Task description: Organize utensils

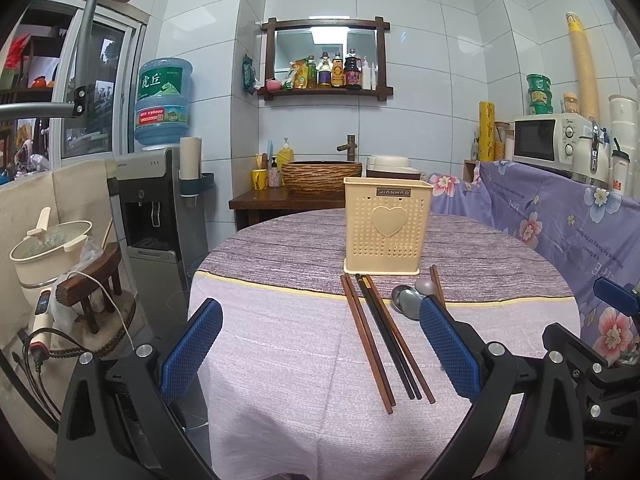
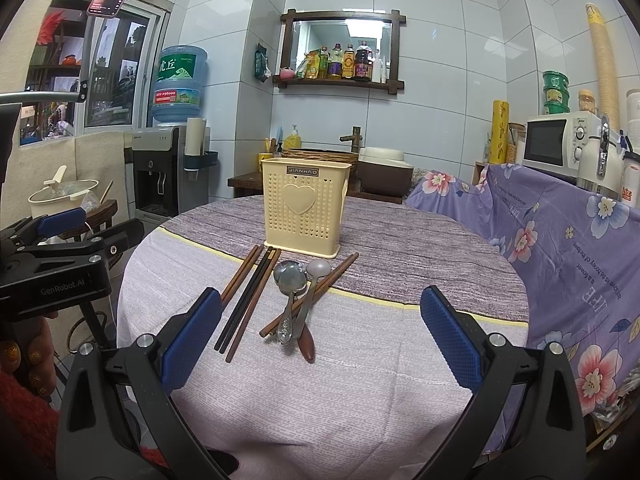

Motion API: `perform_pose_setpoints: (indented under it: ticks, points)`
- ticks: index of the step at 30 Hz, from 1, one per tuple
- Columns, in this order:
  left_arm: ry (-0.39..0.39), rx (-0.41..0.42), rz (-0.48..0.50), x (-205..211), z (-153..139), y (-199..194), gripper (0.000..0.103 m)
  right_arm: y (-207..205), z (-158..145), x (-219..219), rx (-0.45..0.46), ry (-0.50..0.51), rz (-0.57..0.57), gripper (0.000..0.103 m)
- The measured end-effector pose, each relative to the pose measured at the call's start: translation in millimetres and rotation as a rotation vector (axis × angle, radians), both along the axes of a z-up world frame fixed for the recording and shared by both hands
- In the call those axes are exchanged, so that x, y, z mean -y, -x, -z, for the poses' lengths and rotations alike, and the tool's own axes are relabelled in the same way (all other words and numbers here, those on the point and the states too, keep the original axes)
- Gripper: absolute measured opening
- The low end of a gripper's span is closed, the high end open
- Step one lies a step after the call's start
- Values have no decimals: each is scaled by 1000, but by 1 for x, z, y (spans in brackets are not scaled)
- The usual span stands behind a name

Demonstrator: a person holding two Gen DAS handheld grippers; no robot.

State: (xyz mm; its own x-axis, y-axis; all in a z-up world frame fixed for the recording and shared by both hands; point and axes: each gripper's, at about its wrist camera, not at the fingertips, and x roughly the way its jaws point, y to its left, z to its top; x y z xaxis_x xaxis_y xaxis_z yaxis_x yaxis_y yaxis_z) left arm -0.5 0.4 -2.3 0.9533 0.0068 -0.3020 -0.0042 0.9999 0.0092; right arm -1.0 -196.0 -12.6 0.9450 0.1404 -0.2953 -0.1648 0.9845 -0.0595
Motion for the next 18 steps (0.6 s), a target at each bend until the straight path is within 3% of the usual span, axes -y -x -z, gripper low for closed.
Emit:
perform_pose_setpoints:
  ticks: [18]
  points:
    - [-2,1,-1,0,2,1,98,2,0,-2,3,3,1,98]
